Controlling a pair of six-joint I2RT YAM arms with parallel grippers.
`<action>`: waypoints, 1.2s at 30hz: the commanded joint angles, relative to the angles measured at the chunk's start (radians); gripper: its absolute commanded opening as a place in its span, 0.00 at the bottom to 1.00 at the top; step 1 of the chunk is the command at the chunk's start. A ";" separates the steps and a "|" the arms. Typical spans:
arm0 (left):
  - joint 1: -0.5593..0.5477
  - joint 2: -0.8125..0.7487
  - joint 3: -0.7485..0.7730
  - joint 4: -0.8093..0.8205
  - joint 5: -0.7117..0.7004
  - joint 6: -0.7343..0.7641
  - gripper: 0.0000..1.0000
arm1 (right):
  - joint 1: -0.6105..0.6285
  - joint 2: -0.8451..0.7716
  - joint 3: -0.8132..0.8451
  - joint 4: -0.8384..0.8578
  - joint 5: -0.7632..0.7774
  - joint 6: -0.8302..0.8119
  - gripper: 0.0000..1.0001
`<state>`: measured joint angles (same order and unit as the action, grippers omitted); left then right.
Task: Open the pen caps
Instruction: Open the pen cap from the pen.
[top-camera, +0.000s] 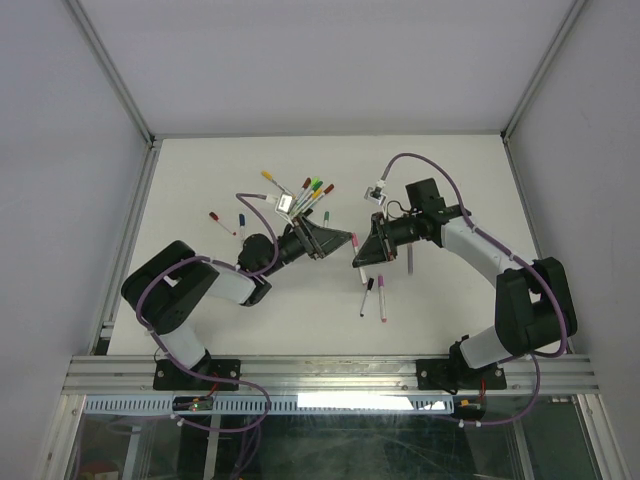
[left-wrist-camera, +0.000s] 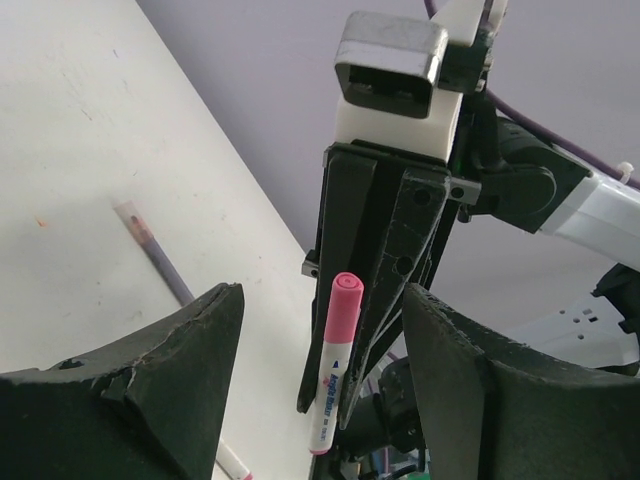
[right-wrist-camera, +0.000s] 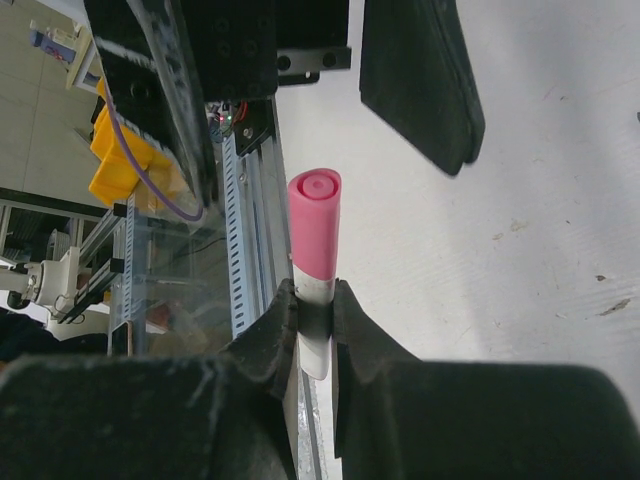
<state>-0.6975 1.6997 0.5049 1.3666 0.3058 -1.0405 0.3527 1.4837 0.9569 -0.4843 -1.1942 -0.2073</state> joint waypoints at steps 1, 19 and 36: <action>-0.050 -0.057 0.042 -0.070 -0.089 0.067 0.65 | 0.008 -0.013 0.049 0.003 -0.024 -0.021 0.00; -0.064 -0.018 0.087 -0.058 -0.062 0.058 0.37 | 0.022 0.007 0.065 -0.028 -0.028 -0.041 0.00; -0.067 0.015 0.080 -0.010 0.007 0.059 0.23 | 0.022 0.033 0.079 -0.042 -0.070 -0.033 0.00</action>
<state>-0.7597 1.7130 0.5674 1.2831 0.2920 -1.0012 0.3695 1.5166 0.9951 -0.5304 -1.2205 -0.2268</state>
